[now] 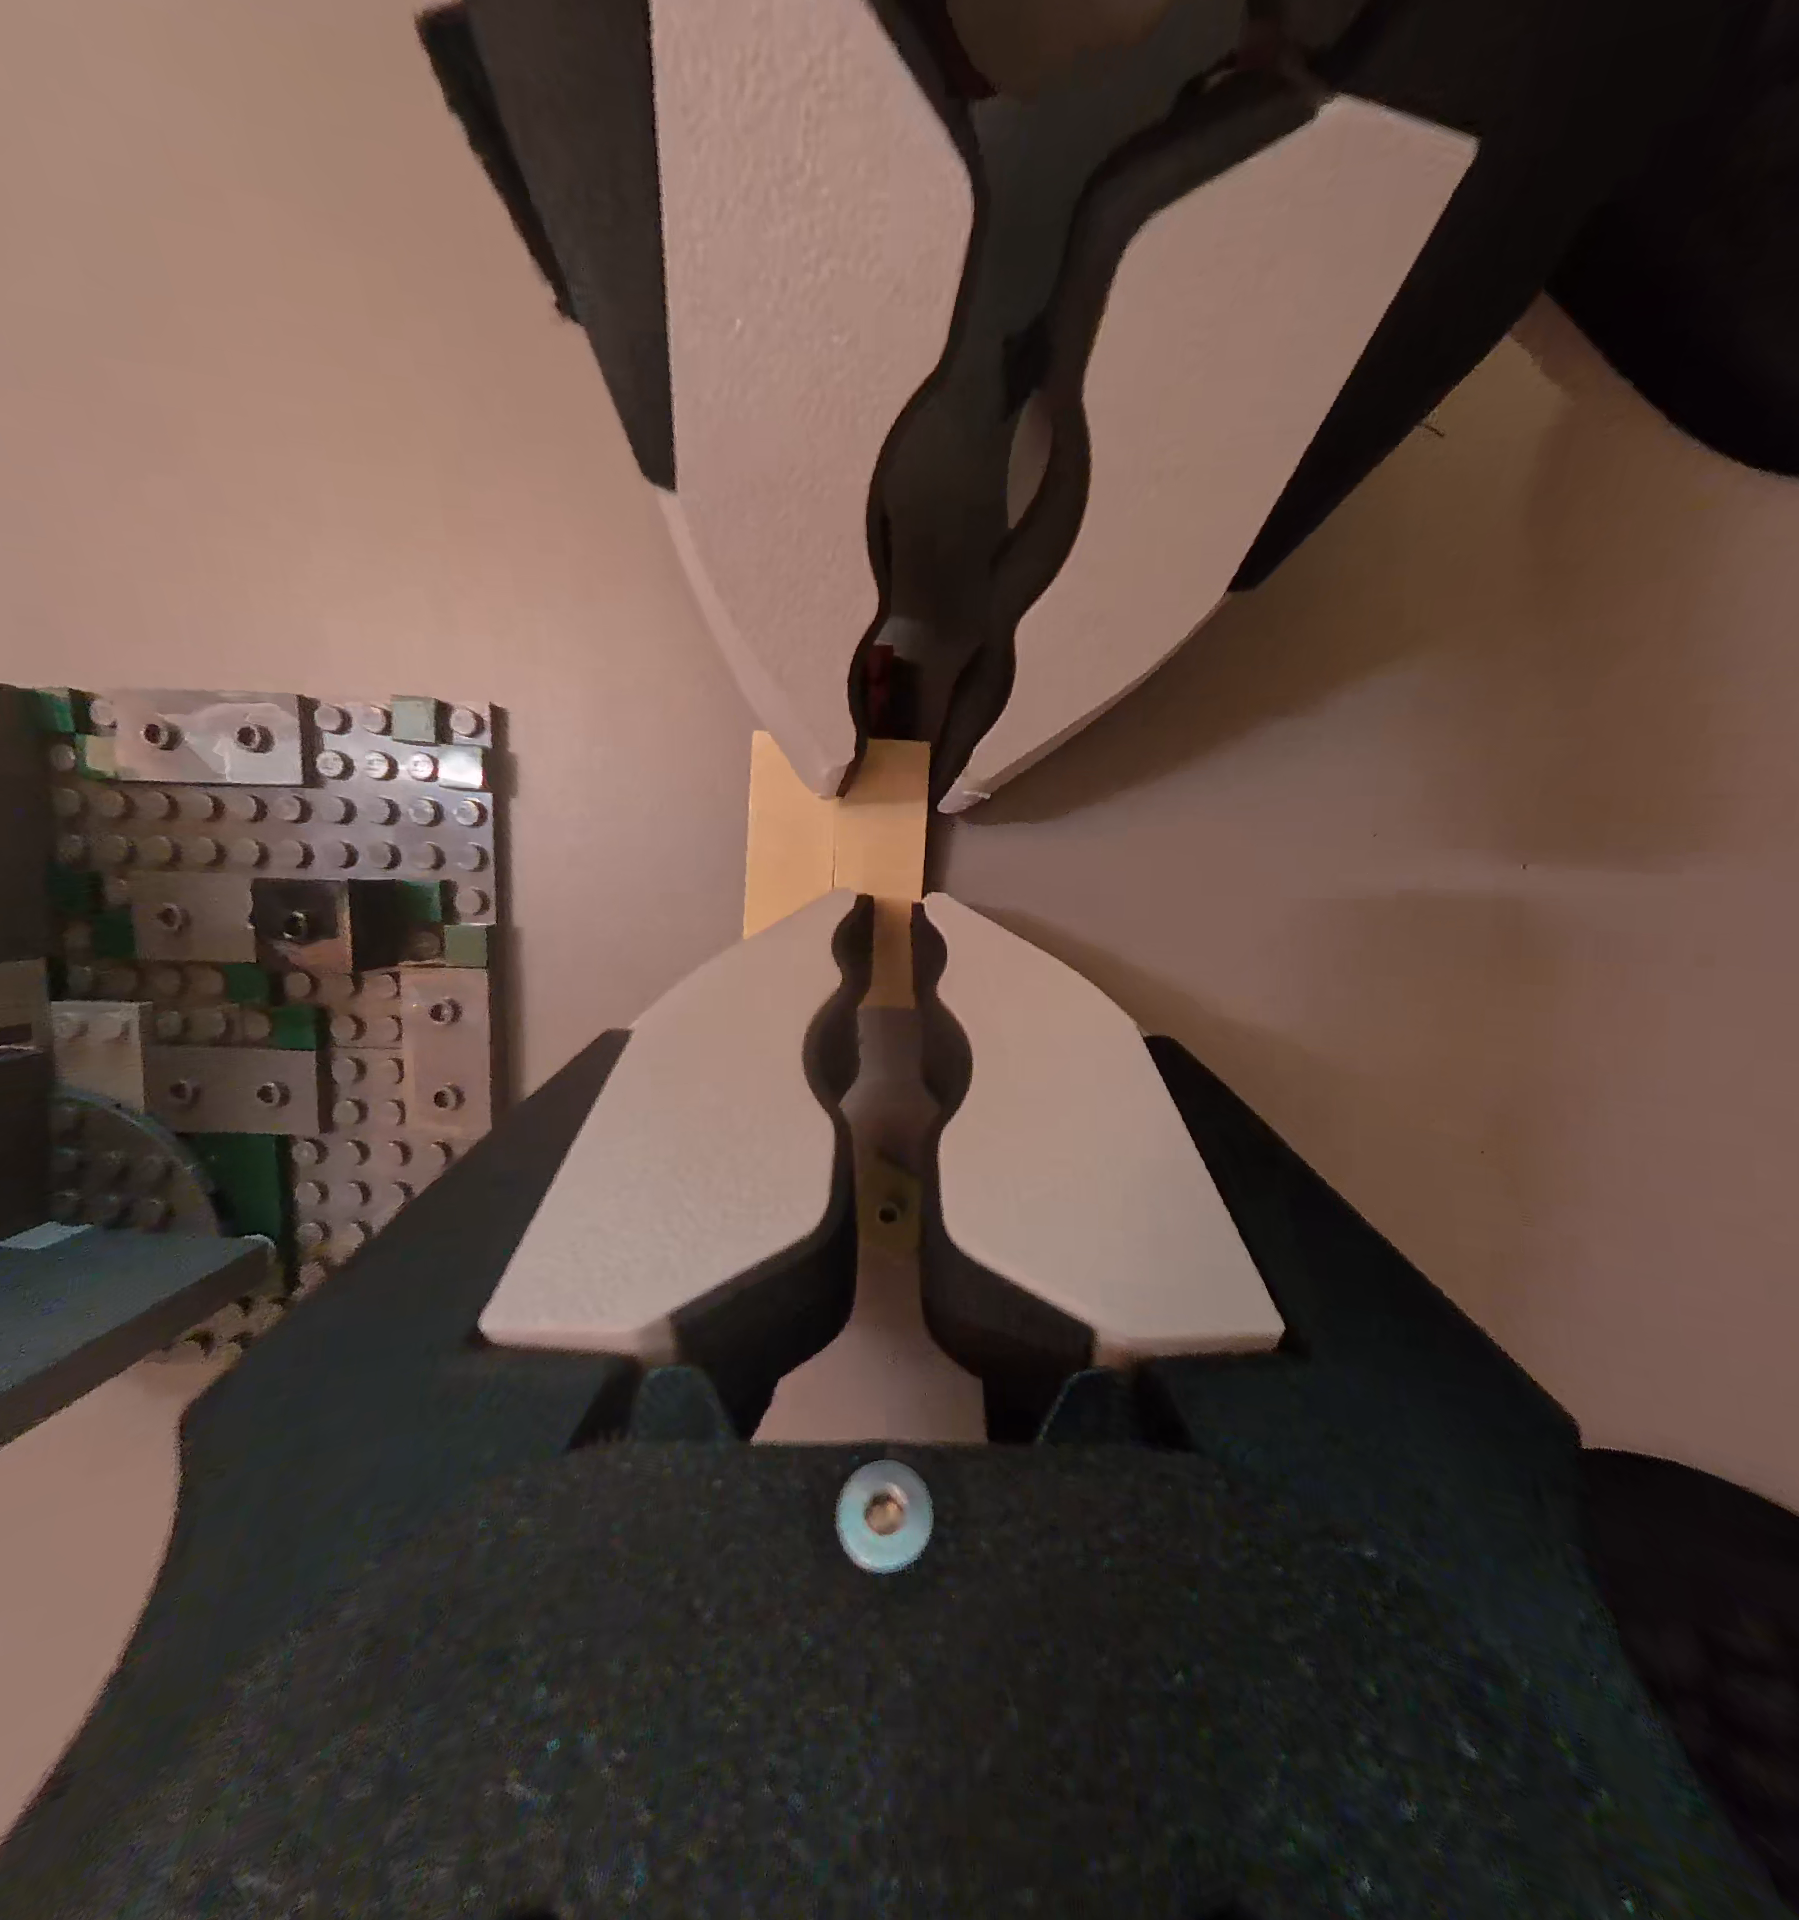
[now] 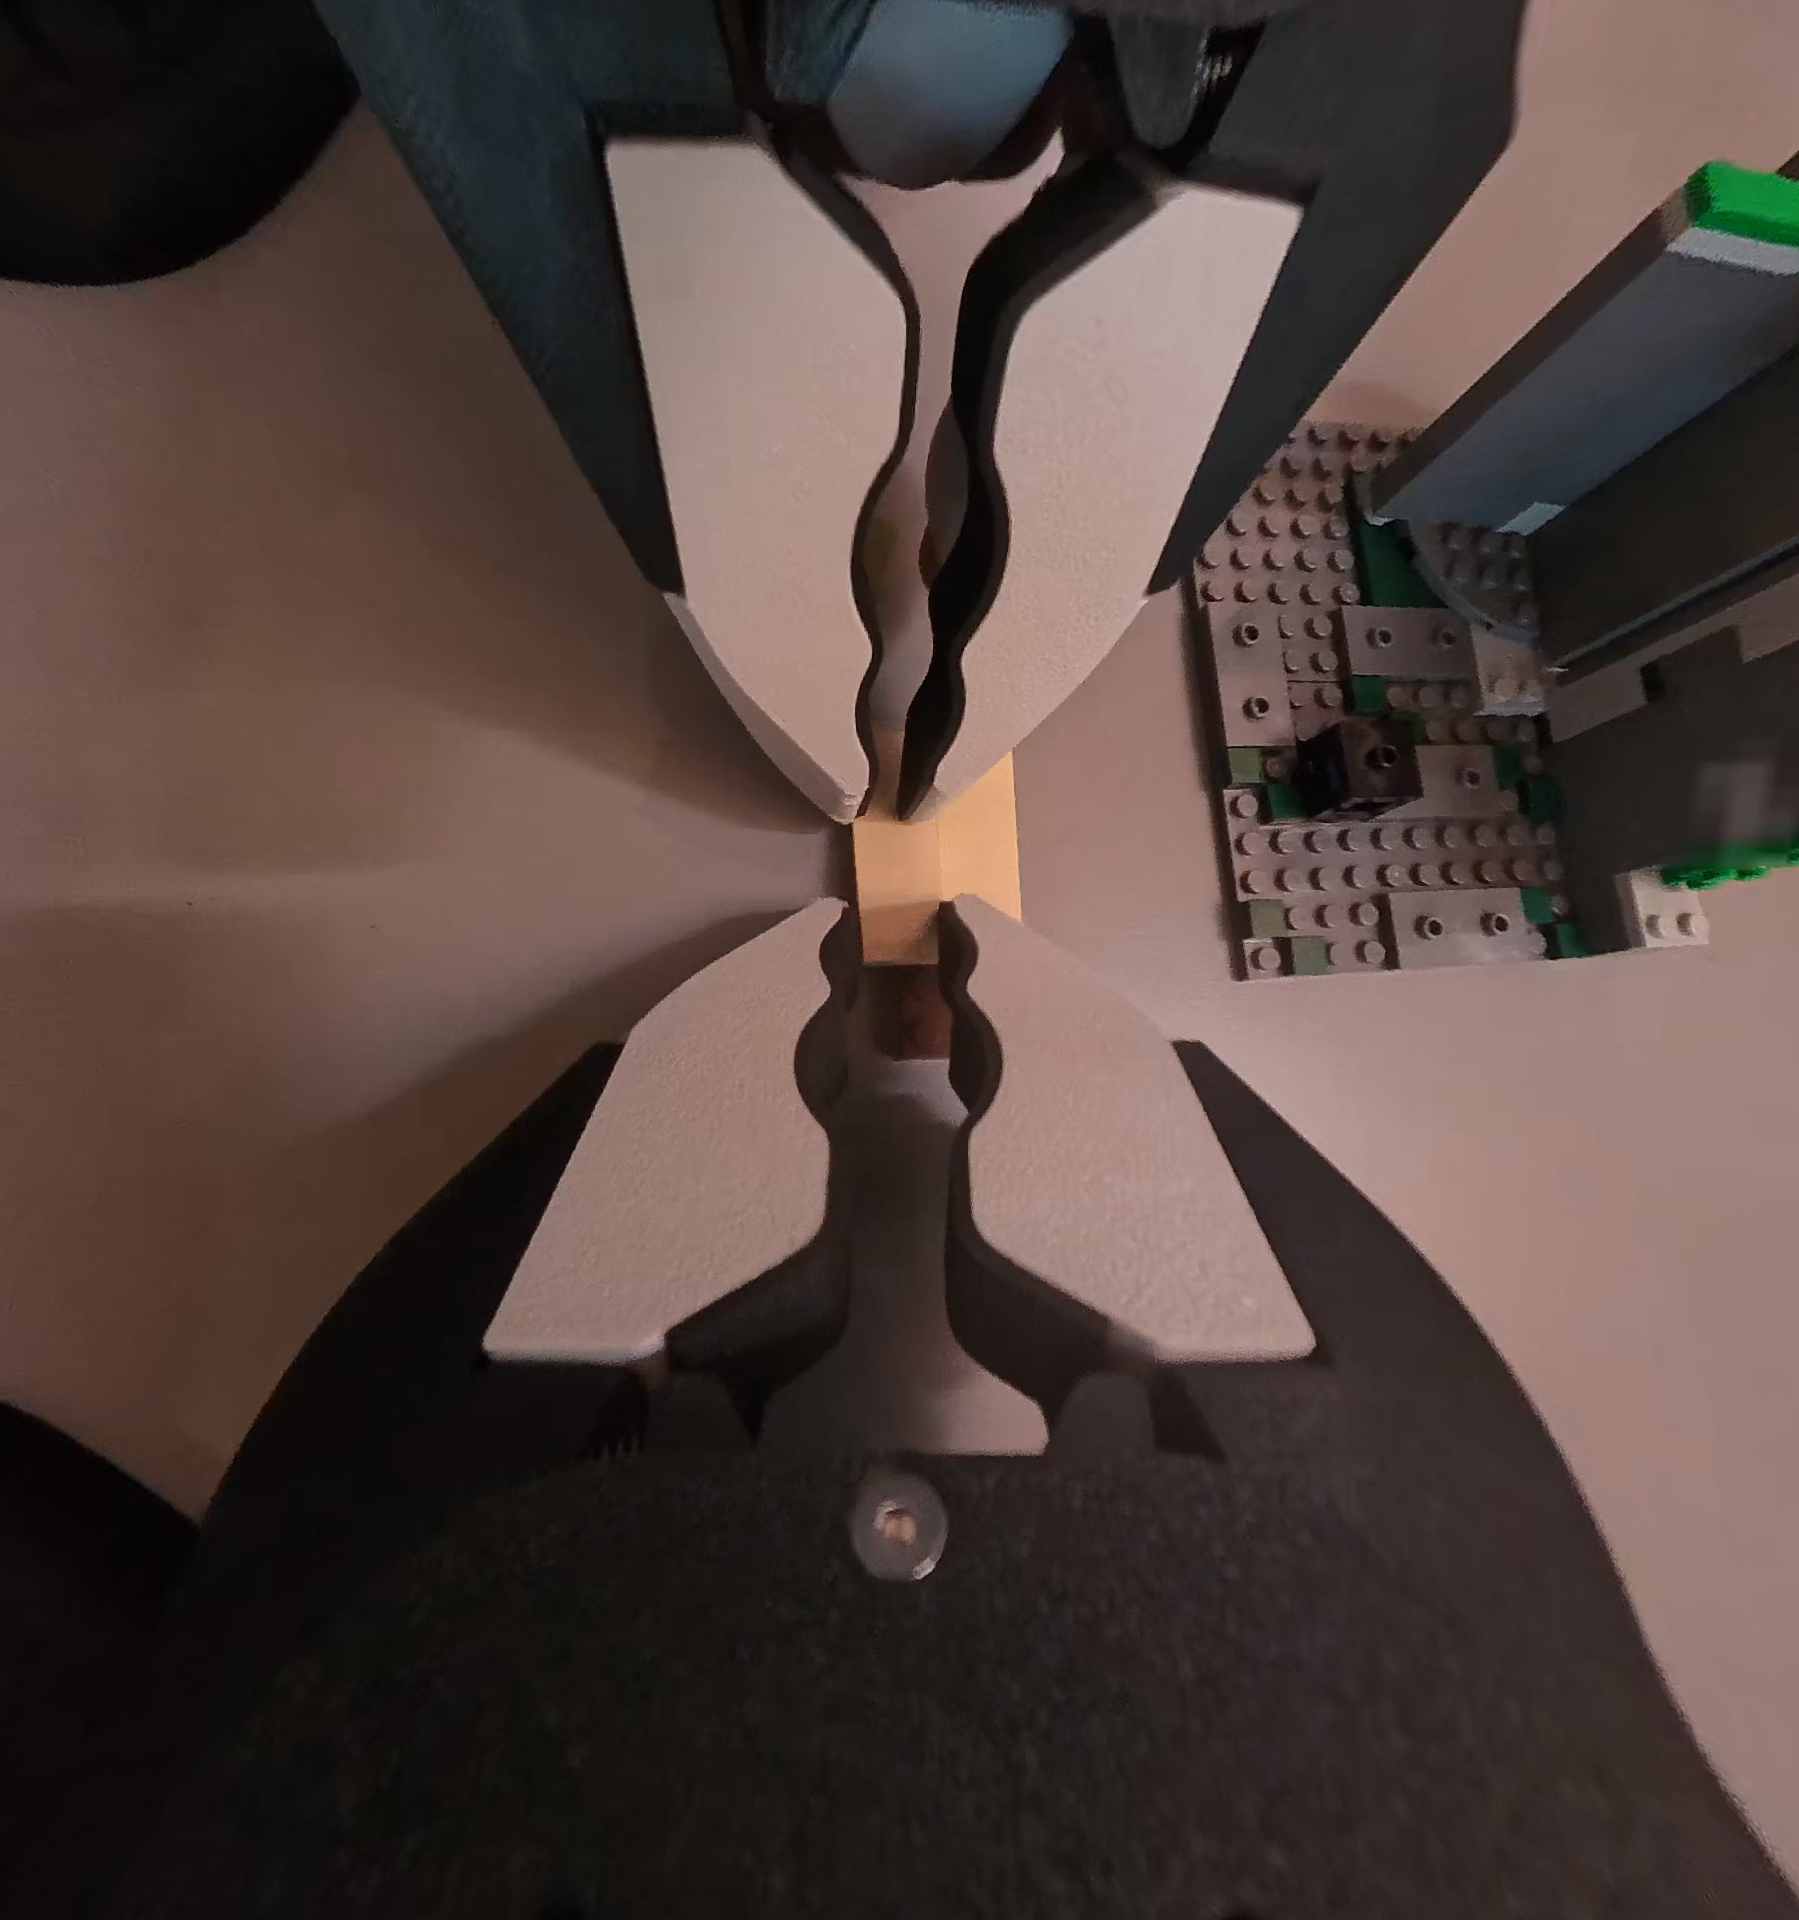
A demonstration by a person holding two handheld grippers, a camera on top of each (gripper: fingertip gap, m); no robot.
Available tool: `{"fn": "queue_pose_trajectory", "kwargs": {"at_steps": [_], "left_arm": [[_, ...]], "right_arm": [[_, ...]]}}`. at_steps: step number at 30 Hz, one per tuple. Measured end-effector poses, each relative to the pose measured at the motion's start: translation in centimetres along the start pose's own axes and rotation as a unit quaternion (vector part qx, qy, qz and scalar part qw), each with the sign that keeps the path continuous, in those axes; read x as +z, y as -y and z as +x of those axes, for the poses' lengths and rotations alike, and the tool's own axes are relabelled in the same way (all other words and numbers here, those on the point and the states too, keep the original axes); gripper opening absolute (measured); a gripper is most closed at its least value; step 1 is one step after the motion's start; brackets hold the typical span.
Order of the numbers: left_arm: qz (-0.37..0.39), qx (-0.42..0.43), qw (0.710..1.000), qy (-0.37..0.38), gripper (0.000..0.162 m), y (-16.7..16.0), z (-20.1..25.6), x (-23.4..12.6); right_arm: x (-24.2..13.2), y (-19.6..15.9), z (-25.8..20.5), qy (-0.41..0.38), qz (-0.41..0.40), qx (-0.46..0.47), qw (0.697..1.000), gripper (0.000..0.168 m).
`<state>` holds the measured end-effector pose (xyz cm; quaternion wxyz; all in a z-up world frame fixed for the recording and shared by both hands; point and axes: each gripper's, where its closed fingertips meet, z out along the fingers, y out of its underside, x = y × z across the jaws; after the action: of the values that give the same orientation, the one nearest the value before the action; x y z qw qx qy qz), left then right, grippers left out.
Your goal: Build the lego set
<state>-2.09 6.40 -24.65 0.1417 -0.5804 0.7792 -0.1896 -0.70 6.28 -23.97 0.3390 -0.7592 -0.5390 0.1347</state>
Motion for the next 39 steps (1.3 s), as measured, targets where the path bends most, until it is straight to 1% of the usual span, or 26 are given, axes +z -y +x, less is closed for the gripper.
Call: {"fn": "queue_pose_trajectory", "kwargs": {"at_steps": [4,6,9,12,14,18,23,27,31,35,39], "left_arm": [[-0.006,-0.002,1.0,-0.004,0.007,0.0,-0.2,0.0],[-0.008,-0.001,1.0,-0.004,0.007,0.0,-0.2,0.0],[-0.011,0.005,1.0,-0.004,0.007,-0.1,-0.2,0.0],[-0.014,0.007,1.0,-0.009,0.008,-0.1,-0.1,0.0],[-0.017,0.009,1.0,-0.012,0.008,-0.1,-0.1,0.0],[-0.021,0.014,1.0,-0.013,0.008,-0.1,-0.2,-0.1],[-0.006,0.015,1.0,-0.013,0.008,0.5,-0.2,-0.7],[0.015,0.013,1.0,0.0,0.009,1.0,-0.5,-1.8],[0.029,0.006,1.0,0.011,0.009,0.8,-0.4,-2.7],[0.027,-0.003,1.0,0.01,0.008,-0.2,0.4,-2.2],[0.045,-0.03,0.998,0.013,0.009,-0.4,1.2,-1.5]], "right_arm": [[-0.5,-0.6,0.7,-0.003,-0.009,0.044,0.999,0.016],[-0.6,-1.1,1.0,0.002,-0.014,0.072,0.997,0.021],[-0.6,-1.6,1.1,0.0,-0.021,0.067,0.998,0.028],[-0.4,-1.9,1.2,0.007,-0.021,0.056,0.998,0.03],[-0.2,-1.9,1.3,0.017,-0.018,0.056,0.998,0.029],[-0.1,-1.9,1.3,0.031,-0.016,0.05,0.998,0.017],[-0.2,-1.9,1.3,0.029,-0.011,0.043,0.999,0.016],[-0.3,-1.9,1.3,0.032,-0.005,0.056,0.998,0.016],[-0.4,-2.1,1.3,0.029,-0.007,0.057,0.998,0.016],[-0.4,-2.1,1.1,0.025,-0.012,0.051,0.998,0.016],[-0.4,-2.1,0.8,0.02,-0.02,0.044,0.999,0.016]]}}
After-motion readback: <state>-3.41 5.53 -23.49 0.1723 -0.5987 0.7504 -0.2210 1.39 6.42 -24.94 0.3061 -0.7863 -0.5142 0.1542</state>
